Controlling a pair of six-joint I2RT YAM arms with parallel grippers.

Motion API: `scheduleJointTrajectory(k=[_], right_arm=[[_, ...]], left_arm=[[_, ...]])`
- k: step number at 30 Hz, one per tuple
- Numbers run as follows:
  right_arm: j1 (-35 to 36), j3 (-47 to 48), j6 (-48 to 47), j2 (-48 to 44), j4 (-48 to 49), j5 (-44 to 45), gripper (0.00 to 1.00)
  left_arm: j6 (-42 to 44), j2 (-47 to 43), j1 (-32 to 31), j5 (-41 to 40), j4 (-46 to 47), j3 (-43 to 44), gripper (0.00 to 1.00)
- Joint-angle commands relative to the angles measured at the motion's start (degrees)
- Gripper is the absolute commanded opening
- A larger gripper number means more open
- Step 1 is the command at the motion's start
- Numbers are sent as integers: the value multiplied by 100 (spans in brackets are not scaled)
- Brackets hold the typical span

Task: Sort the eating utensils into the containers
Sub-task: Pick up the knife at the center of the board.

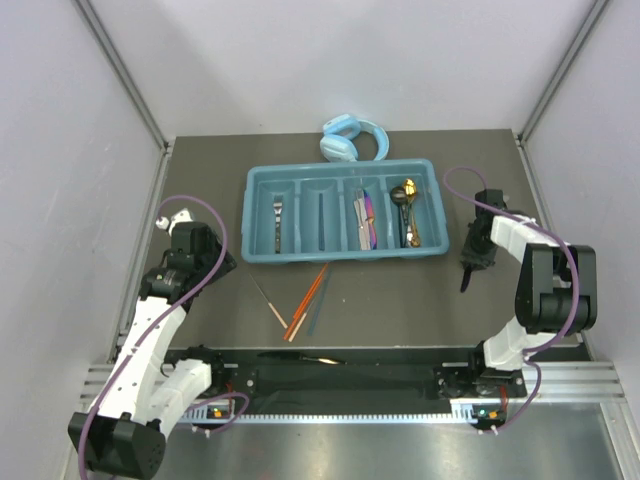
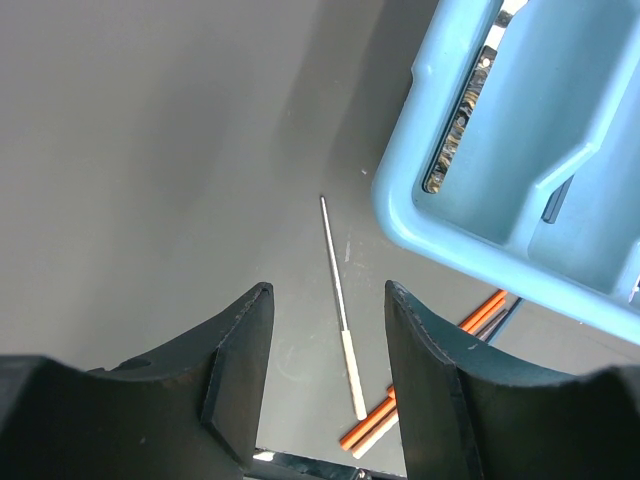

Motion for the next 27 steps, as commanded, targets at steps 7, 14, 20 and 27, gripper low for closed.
scheduleJointTrajectory(k=[7, 14, 20, 27], right_arm=[[70, -4, -29, 377, 152, -250, 23], [79, 84, -20, 632, 222, -285, 25], [87, 23, -29, 729, 275, -582, 0], [96, -328, 164, 150, 442, -935, 0]], left_arm=[[67, -61, 34, 7, 236, -26, 53], [67, -61, 34, -1, 210, -17, 53], [76, -53, 34, -19, 201, 1, 53], [67, -44, 34, -19, 201, -8, 53]])
